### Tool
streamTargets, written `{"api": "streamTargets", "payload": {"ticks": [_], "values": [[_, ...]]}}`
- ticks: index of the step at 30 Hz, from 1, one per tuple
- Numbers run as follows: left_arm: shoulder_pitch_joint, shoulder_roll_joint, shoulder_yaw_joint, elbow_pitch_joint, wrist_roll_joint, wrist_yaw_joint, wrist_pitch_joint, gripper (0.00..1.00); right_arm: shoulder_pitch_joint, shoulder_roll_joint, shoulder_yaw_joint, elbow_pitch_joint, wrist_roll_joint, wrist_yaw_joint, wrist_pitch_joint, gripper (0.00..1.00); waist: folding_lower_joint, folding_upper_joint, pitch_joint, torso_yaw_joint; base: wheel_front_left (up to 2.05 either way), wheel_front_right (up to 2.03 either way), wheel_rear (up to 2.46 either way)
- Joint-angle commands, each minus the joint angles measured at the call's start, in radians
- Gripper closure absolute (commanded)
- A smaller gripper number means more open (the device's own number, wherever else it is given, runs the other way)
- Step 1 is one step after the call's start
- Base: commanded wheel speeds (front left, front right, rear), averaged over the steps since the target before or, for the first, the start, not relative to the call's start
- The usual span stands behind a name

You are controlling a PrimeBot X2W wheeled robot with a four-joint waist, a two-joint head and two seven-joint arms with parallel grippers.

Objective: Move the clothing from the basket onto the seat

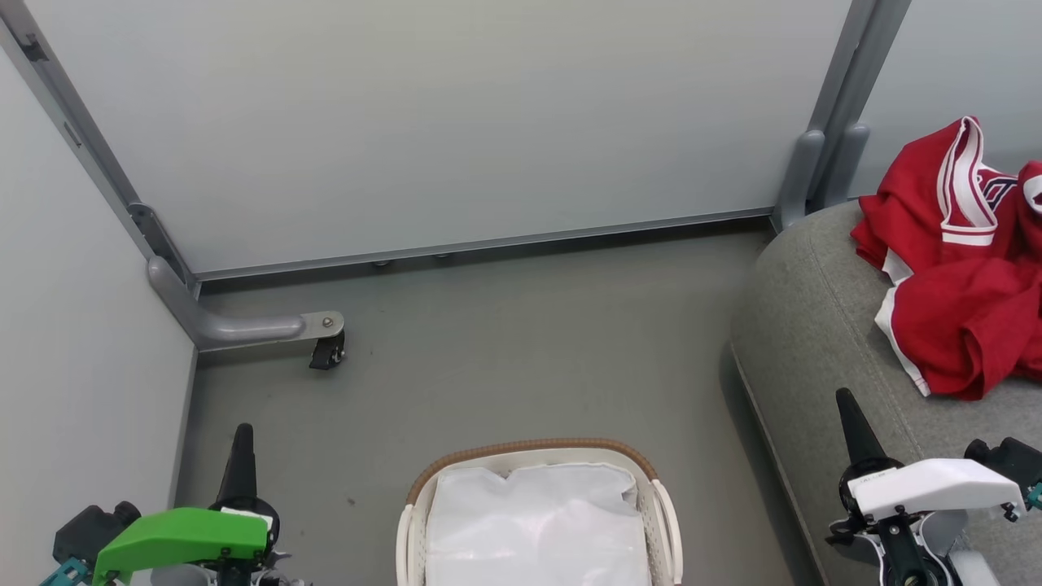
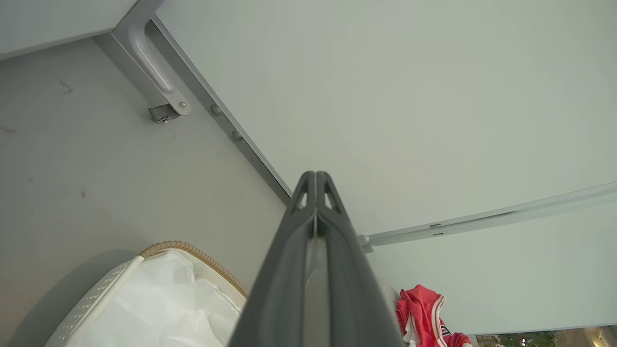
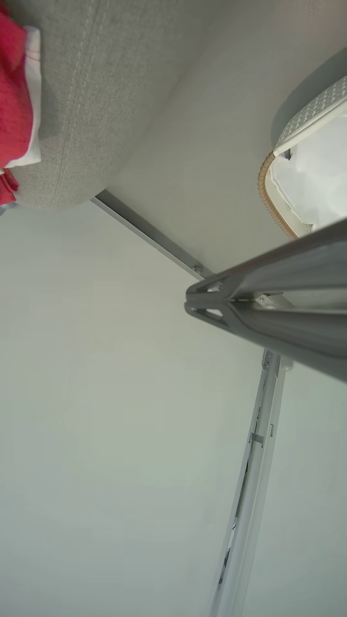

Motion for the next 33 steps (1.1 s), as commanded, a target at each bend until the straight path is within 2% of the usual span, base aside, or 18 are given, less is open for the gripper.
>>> {"api": "streamTargets", "payload": {"ticks": [1,33], "values": [[-0.029,0.004,0.009,-0.015,-0.023,-0.005,0.008,1.00,-0.018,-0.007,-0.006,-0.014,0.028,0.000,0.007,1.00,0.0000,0.0000,0.000,-0.001,0.00,0.00,0.00],[-0.054,0.005,0.052,-0.035,-0.269,-0.019,0.084,1.00,-0.019,-0.009,-0.031,-0.042,0.310,-0.001,0.083,1.00,0.0000,0.0000,0.009,-0.018,0.00,0.00,0.00]]}}
